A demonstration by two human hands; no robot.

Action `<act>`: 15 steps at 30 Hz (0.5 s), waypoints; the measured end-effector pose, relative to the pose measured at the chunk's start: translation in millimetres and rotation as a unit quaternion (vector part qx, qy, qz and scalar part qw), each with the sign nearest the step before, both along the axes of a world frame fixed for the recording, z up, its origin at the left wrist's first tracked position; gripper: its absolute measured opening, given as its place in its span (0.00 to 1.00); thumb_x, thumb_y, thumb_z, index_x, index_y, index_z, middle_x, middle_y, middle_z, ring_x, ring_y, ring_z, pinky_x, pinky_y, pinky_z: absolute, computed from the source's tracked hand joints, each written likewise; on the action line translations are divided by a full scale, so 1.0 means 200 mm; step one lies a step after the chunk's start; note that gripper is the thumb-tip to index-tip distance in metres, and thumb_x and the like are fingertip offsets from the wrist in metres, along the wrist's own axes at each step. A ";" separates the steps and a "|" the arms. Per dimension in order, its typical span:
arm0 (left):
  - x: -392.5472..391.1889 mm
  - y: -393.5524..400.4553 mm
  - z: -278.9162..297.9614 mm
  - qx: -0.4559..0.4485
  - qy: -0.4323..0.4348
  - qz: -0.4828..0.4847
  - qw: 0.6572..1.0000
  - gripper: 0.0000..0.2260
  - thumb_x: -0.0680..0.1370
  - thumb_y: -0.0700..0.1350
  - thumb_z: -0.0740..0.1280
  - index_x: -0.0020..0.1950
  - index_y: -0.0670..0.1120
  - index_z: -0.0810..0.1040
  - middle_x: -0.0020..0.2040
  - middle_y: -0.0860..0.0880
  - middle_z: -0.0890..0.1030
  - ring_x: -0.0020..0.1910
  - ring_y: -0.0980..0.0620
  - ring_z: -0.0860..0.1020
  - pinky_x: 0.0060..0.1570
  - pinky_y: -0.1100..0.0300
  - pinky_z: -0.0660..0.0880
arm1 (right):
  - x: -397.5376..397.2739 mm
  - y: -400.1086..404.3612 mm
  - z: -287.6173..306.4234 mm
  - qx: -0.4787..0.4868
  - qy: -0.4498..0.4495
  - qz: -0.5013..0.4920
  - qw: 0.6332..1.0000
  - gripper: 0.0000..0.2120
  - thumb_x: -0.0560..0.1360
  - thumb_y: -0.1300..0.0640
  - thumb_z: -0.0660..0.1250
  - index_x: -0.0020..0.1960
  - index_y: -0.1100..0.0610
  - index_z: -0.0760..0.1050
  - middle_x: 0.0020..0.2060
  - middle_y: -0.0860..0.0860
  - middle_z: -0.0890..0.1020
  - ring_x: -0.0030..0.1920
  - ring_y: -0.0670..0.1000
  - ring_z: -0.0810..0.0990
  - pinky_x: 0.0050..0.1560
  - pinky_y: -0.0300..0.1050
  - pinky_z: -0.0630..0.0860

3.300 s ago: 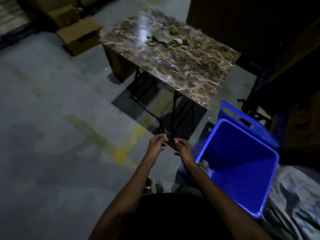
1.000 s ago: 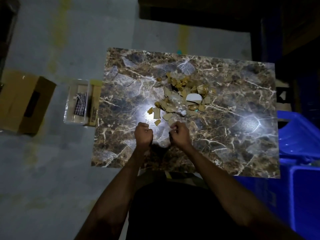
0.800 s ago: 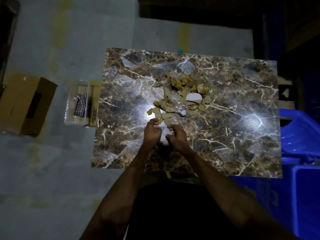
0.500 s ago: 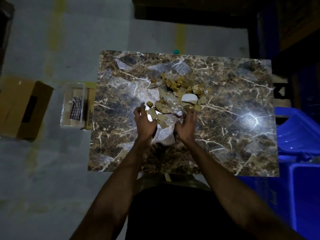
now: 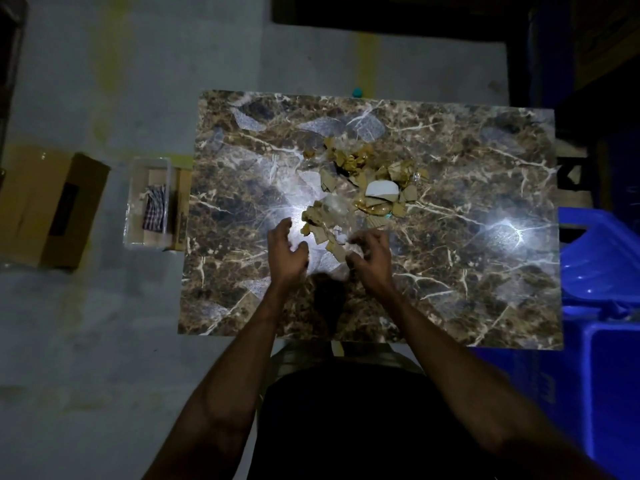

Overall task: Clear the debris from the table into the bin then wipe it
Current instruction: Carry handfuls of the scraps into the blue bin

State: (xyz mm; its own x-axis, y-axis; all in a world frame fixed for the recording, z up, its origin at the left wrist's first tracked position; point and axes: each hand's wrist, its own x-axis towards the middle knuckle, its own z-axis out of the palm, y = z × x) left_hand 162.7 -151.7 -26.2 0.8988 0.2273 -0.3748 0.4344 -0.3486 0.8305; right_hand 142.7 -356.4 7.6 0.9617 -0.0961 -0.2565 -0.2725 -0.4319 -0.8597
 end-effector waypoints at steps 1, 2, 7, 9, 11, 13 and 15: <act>-0.02 0.00 -0.01 -0.007 0.015 0.056 0.998 0.23 0.78 0.42 0.70 0.73 0.45 0.73 0.66 0.42 0.73 0.62 0.43 0.77 0.57 0.55 0.75 | 0.00 0.00 0.01 -0.003 -0.011 -0.015 1.000 0.11 0.73 0.61 0.71 0.55 0.59 0.79 0.58 0.53 0.70 0.57 0.45 0.78 0.60 0.52 0.79; -0.03 -0.01 0.00 -0.019 0.021 0.095 0.995 0.22 0.78 0.42 0.71 0.72 0.43 0.73 0.65 0.41 0.74 0.61 0.42 0.77 0.55 0.57 0.74 | 0.01 0.00 0.02 -0.005 -0.026 -0.029 0.999 0.10 0.74 0.61 0.69 0.55 0.59 0.78 0.58 0.53 0.70 0.57 0.46 0.77 0.60 0.54 0.78; -0.03 -0.07 0.01 -0.072 -0.049 0.088 0.992 0.24 0.82 0.50 0.69 0.77 0.48 0.70 0.74 0.49 0.73 0.75 0.51 0.71 0.71 0.47 0.71 | 0.22 0.08 0.09 0.006 -0.055 -0.032 0.998 0.19 0.83 0.60 0.66 0.72 0.62 0.72 0.73 0.58 0.69 0.70 0.46 0.69 0.70 0.35 0.69; 0.01 -0.11 -0.01 -0.082 -0.064 0.077 0.992 0.25 0.83 0.52 0.67 0.79 0.48 0.68 0.76 0.51 0.71 0.77 0.52 0.69 0.73 0.40 0.69 | 0.32 0.11 0.09 0.010 -0.053 -0.005 0.999 0.22 0.84 0.59 0.65 0.77 0.60 0.68 0.76 0.58 0.68 0.73 0.44 0.65 0.70 0.26 0.61; 0.06 -0.16 -0.01 -0.108 -0.071 0.061 0.990 0.25 0.84 0.51 0.65 0.80 0.49 0.67 0.78 0.52 0.69 0.78 0.52 0.67 0.74 0.37 0.68 | 0.37 0.15 0.04 0.021 -0.027 0.010 0.999 0.24 0.85 0.52 0.62 0.79 0.55 0.66 0.78 0.55 0.67 0.76 0.48 0.65 0.74 0.36 0.63; 0.10 -0.22 -0.01 -0.156 -0.069 0.060 0.984 0.24 0.84 0.49 0.64 0.81 0.49 0.66 0.79 0.52 0.68 0.79 0.51 0.66 0.75 0.37 0.67 | 0.35 0.17 -0.02 0.032 0.000 0.003 0.999 0.24 0.85 0.49 0.60 0.80 0.52 0.65 0.78 0.51 0.67 0.77 0.48 0.66 0.75 0.45 0.65; 0.11 -0.28 -0.01 -0.185 -0.053 0.077 0.978 0.24 0.85 0.49 0.62 0.81 0.48 0.66 0.79 0.52 0.68 0.78 0.52 0.66 0.76 0.40 0.67 | 0.28 0.20 -0.07 0.052 0.003 -0.007 0.999 0.22 0.86 0.52 0.59 0.79 0.54 0.67 0.77 0.51 0.69 0.77 0.46 0.67 0.76 0.46 0.66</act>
State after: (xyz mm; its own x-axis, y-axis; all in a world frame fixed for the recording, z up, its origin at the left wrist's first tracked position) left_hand 185.2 -208.3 -28.0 0.9029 0.2295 -0.3634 0.3628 0.0467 0.9307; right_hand 199.3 -316.9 -7.1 0.9588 -0.0830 -0.2716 -0.2835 -0.3370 -0.8978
